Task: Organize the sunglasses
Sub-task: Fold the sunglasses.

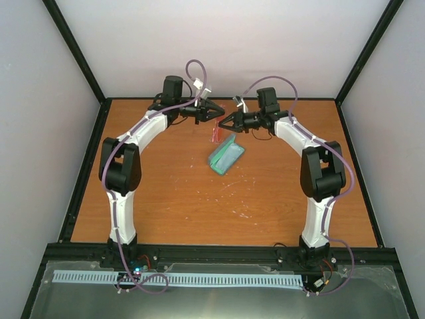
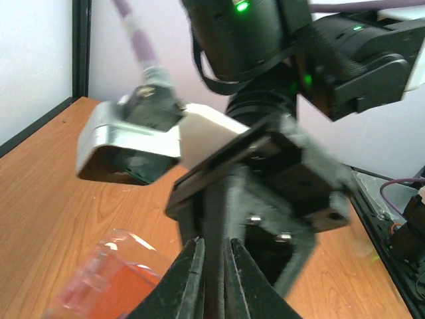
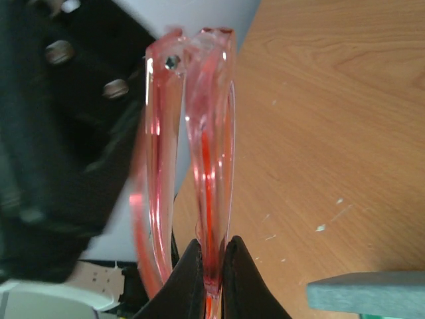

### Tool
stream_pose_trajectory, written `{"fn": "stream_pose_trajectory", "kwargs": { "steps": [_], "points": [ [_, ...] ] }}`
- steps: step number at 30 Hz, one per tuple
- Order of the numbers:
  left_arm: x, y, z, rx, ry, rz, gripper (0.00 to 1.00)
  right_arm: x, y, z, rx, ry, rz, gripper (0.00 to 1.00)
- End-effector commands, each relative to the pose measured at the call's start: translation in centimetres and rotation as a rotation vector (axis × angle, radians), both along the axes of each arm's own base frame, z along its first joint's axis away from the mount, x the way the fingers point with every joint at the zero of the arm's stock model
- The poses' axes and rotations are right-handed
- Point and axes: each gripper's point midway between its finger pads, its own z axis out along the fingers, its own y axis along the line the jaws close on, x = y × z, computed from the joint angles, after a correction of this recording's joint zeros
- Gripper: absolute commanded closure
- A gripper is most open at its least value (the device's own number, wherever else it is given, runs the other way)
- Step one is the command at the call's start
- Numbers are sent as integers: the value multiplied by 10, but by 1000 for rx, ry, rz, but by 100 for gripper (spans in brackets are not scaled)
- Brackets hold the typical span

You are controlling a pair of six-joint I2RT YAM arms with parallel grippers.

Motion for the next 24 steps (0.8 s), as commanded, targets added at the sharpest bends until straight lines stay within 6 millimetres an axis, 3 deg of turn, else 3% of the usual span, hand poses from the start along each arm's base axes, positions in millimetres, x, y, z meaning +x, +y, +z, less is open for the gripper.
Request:
{"fn": "stream_pose_trajectory", "kwargs": {
  "steps": [1, 5, 8, 10, 12, 13, 15, 17, 21, 24],
  "points": [
    [9, -8, 4, -25, -26, -24, 88, -30, 8, 41, 62, -89, 100, 97],
    [16, -12, -9, -15, 0, -26, 86, -33, 3, 40, 29, -99, 79, 97],
    [21, -10, -5, -13, -11, -6, 80, -24, -8, 15, -50, -45, 0, 97],
    [25, -4, 5, -25, -22, 17, 66, -13, -22, -11, -103, 8, -90, 97],
    [31, 7, 12, -39, -22, 49, 47, -6, -34, -23, -84, 41, -160, 97],
    [36, 13, 14, -45, -15, 68, 44, -6, -41, -34, -76, 85, -202, 97],
    [46, 26, 11, -43, -4, 109, 41, 0, -47, -35, -62, 76, -251, 97],
    [57, 37, 1, -32, 19, 142, 44, 7, -62, -39, -60, 86, -322, 97],
    [71, 52, -29, 9, 88, 181, 69, 10, -79, -47, -50, 100, -425, 97],
    [73, 55, -49, 40, 119, 191, 73, 9, -87, -55, -43, 117, -493, 97]
  ]
}}
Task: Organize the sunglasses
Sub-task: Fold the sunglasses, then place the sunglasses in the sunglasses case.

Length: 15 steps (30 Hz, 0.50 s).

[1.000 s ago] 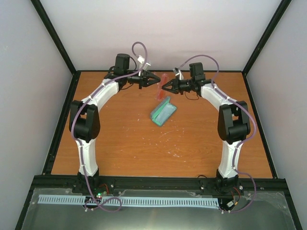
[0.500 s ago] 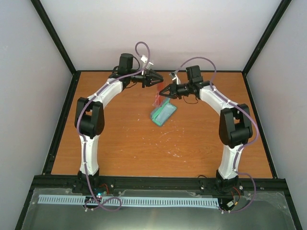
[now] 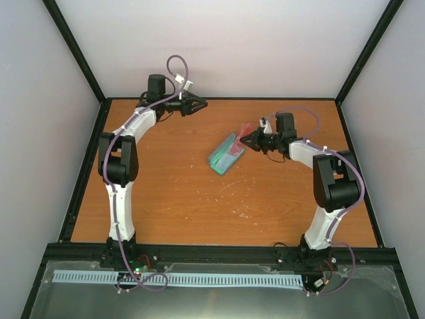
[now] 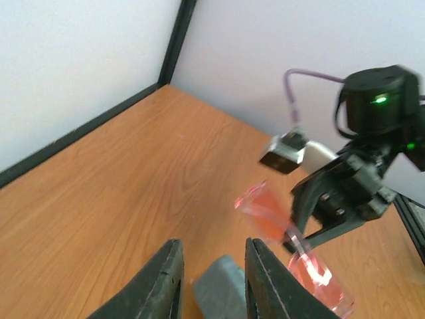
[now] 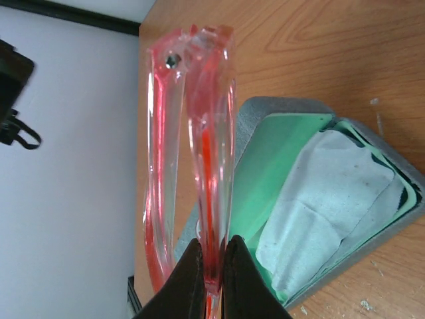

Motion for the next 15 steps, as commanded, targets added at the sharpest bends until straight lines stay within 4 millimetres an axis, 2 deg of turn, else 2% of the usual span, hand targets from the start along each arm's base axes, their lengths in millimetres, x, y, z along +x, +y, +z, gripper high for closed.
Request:
{"fn": "stream_pose_trajectory", "kwargs": {
  "steps": [1, 8, 15],
  "points": [
    [6, 3, -32, 40, 69, 13, 73, 15, -11, 29, 36, -110, -134, 97],
    [5, 4, -72, 74, 170, 24, 74, 14, -13, -13, 56, 2, -183, 97],
    [3, -4, -101, 177, 181, 56, 75, 19, -5, -38, 77, 70, -167, 97]
  ]
}}
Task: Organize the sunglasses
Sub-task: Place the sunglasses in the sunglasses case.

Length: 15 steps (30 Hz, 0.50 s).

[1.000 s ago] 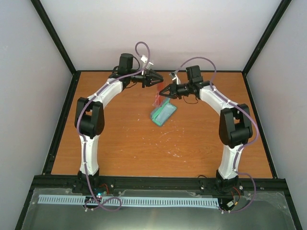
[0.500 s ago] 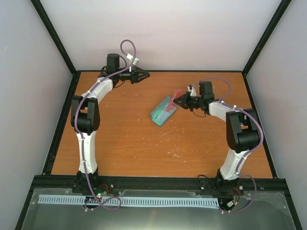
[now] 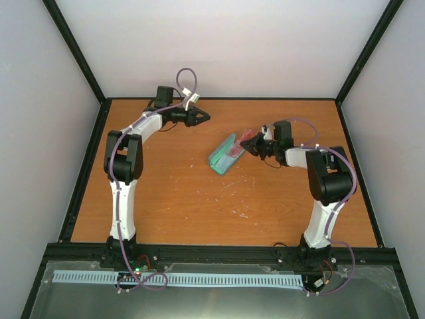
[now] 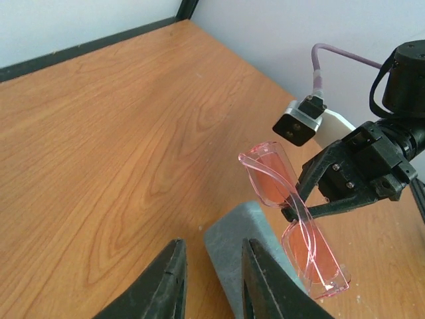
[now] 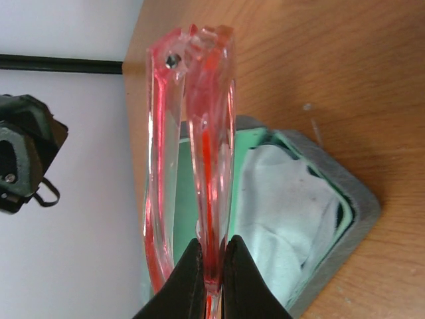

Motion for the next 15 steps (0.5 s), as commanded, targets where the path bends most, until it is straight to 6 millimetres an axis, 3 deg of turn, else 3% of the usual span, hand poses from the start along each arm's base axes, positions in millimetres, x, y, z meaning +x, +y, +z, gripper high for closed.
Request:
{"fn": "stream_pose_trajectory", "kwargs": {
  "steps": [1, 5, 10, 11, 15],
  "points": [
    [-3, -7, -27, 94, 6, -3, 75, 9, 6, -9, 25, 12, 5, 97],
    [-13, -12, -47, 151, 39, -14, 75, 6, 17, -21, 5, 52, 44, 97],
    [-22, -16, -58, 171, 55, -28, 75, 4, 27, -31, 20, 87, 85, 97],
    [-23, -17, -59, 173, 58, -29, 75, -2, 39, -32, 23, 95, 114, 97],
    [-25, -19, -61, 178, 59, -34, 75, -14, 46, -40, 25, 139, 147, 97]
  ]
}}
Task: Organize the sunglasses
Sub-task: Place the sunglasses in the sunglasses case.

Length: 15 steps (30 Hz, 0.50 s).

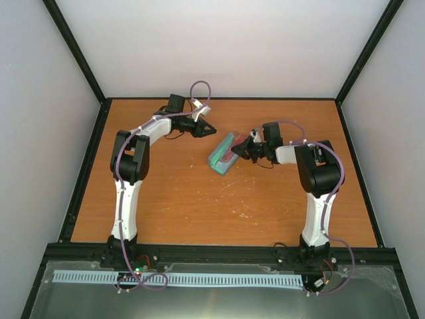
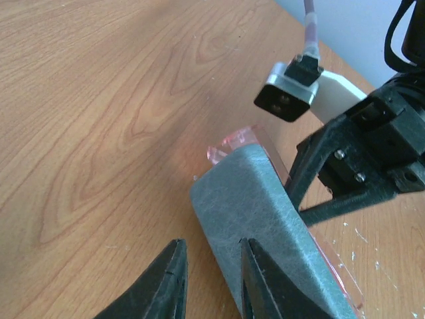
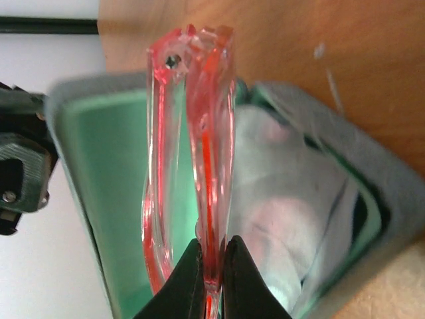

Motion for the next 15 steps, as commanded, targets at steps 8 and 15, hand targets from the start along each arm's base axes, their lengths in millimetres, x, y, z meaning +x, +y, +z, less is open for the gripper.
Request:
{"fn": "stream_pose_trajectory", "kwargs": {
  "steps": [8, 15],
  "points": [
    [-6, -5, -8, 20, -6, -25, 75, -31, 16, -11, 10, 83, 101, 97],
    [-8, -8, -10, 25, -5, -32, 75, -43, 17, -20, -7, 116, 150, 97]
  ]
}}
